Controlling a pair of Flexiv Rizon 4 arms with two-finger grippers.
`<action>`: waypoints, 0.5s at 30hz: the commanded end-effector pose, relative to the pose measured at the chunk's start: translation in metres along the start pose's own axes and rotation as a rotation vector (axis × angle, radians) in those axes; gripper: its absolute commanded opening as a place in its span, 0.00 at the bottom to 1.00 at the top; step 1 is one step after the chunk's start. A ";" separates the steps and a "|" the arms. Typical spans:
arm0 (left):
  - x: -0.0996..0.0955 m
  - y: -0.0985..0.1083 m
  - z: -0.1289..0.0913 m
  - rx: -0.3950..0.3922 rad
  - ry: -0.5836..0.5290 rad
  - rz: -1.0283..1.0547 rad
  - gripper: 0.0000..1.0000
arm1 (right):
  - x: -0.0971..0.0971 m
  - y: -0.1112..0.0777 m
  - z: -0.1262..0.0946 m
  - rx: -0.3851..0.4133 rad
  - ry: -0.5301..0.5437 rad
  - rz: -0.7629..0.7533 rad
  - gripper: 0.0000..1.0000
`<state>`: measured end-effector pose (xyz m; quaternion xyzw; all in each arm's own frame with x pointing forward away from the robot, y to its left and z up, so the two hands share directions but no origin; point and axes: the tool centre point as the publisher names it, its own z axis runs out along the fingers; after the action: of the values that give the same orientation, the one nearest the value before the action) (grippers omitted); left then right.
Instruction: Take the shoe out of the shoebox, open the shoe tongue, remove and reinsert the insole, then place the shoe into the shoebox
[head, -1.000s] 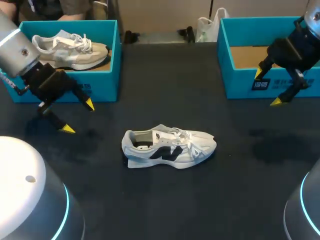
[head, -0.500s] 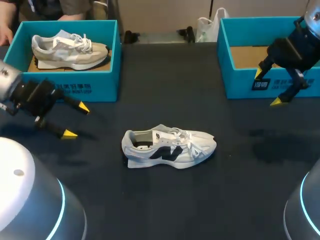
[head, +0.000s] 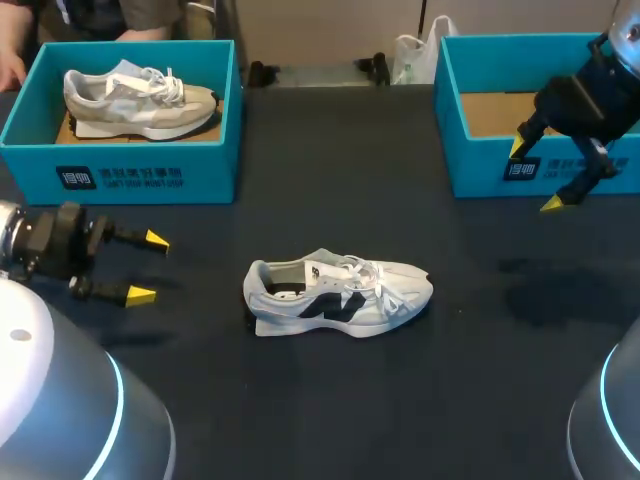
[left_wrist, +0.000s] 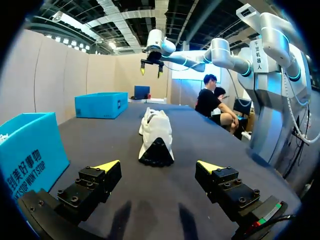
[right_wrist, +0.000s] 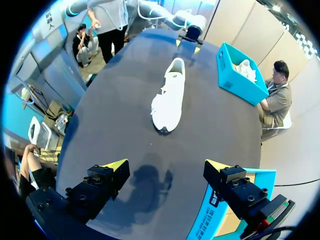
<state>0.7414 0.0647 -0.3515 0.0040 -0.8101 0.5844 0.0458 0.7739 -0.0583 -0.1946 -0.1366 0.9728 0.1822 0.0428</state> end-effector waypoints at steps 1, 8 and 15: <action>0.001 0.001 0.000 0.003 -0.002 0.002 1.00 | -0.002 0.000 0.001 0.001 0.003 0.000 1.00; 0.001 0.001 0.000 0.003 -0.002 0.002 1.00 | -0.002 0.000 0.001 0.001 0.003 0.000 1.00; 0.004 0.000 0.004 0.018 -0.009 0.013 1.00 | -0.002 0.000 0.001 0.001 0.003 0.000 1.00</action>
<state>0.7401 0.0648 -0.3526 0.0035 -0.8086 0.5866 0.0447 0.7739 -0.0583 -0.1946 -0.1366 0.9728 0.1822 0.0428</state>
